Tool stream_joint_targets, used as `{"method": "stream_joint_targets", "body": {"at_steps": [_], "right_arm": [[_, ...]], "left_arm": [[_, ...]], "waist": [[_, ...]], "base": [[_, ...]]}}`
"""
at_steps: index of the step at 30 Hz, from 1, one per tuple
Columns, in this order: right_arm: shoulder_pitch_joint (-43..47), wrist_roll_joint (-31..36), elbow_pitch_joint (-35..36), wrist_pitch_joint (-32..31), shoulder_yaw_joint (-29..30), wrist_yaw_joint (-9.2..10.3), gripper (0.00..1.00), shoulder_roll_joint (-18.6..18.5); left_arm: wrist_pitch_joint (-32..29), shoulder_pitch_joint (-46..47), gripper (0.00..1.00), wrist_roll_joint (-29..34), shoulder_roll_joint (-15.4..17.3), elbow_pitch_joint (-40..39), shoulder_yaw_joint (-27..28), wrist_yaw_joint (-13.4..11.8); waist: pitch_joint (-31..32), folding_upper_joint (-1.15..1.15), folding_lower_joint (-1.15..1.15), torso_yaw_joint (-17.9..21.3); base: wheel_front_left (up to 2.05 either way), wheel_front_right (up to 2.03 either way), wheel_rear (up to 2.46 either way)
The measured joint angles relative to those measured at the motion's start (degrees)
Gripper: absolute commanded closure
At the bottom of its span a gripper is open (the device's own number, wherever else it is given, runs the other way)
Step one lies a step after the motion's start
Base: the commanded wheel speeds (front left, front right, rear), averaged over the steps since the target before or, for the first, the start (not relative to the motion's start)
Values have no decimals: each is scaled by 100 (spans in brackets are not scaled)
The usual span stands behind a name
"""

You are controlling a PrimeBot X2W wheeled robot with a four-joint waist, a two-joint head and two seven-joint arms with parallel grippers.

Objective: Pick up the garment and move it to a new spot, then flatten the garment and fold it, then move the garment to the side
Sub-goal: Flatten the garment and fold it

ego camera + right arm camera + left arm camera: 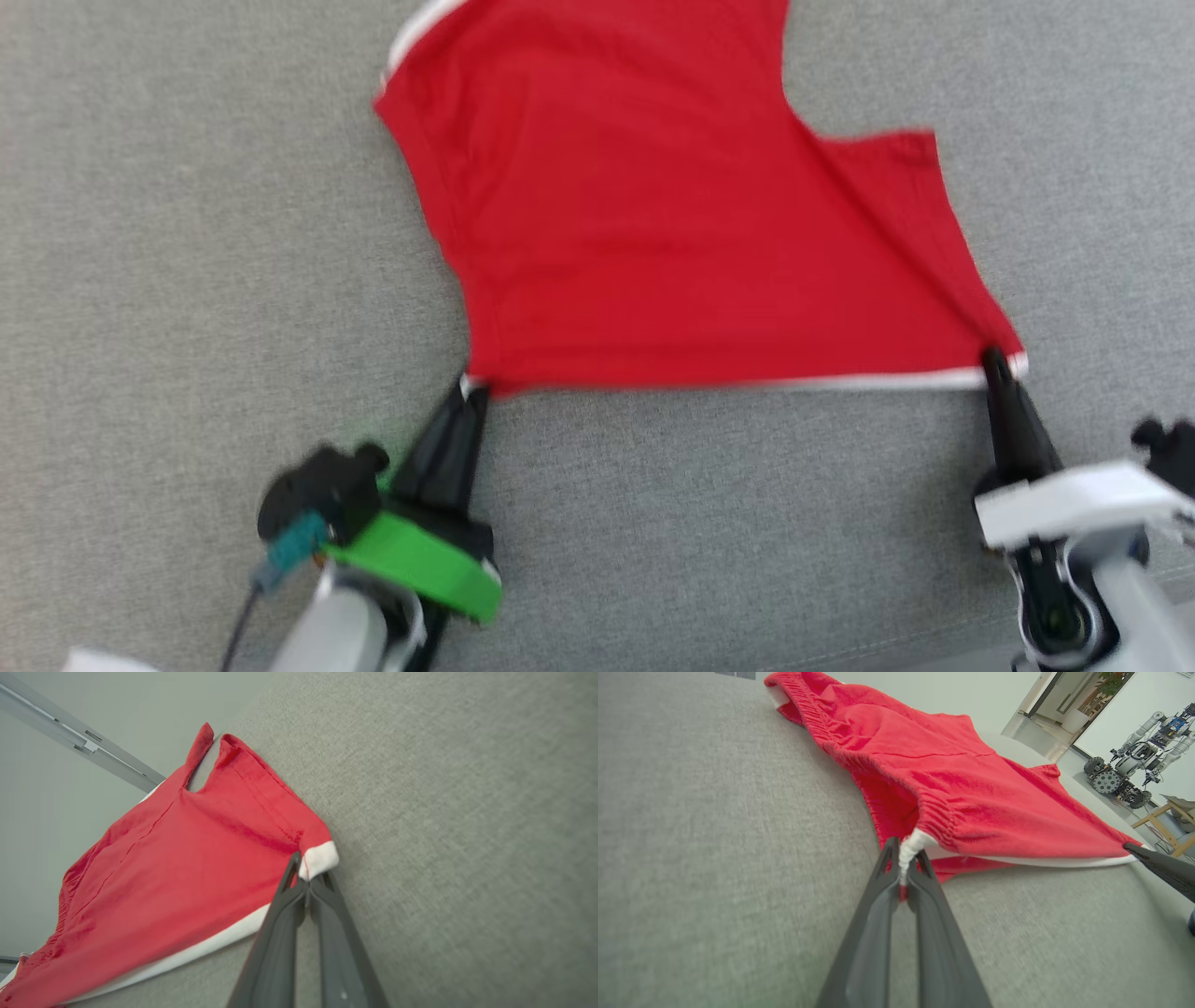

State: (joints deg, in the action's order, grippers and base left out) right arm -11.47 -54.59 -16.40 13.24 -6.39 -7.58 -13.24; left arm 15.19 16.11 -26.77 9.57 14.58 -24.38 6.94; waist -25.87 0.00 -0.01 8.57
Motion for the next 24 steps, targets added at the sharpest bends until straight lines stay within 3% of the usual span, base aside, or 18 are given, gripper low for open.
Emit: {"method": "stream_joint_targets", "body": {"at_steps": [6, 10, 14, 17, 24], "right_arm": [[2342, -83, 851, 18, 599, -5, 100, 21], [2977, -125, 1489, -254, 1016, -5, 100, 144], [2547, -11, 1708, -736, 1474, -5, 100, 280], [1642, 272, 1685, -1173, 1614, 1, 100, 400], [-471, 1244, 957, -2082, 1758, 8, 100, 432]], "left_arm": [[-25, -2196, 100, 10, -247, -880, -108, -134], [-130, -2541, 100, -143, -214, -1314, -186, -130], [-412, -2384, 100, -331, -269, -1593, -167, -112], [-684, -1947, 100, -523, -355, -1679, -135, -142], [-1195, -574, 100, -546, -530, -1306, -240, -175]], "waist": [[778, 0, 0, -158], [1080, 0, 0, -365], [1200, 0, 0, -628], [1138, 0, 0, -774], [678, 0, 0, -1055]], "base": [[0, 0, 0], [0, 0, 0], [0, 0, 0], [0, 0, 0], [0, 0, 0]]}}
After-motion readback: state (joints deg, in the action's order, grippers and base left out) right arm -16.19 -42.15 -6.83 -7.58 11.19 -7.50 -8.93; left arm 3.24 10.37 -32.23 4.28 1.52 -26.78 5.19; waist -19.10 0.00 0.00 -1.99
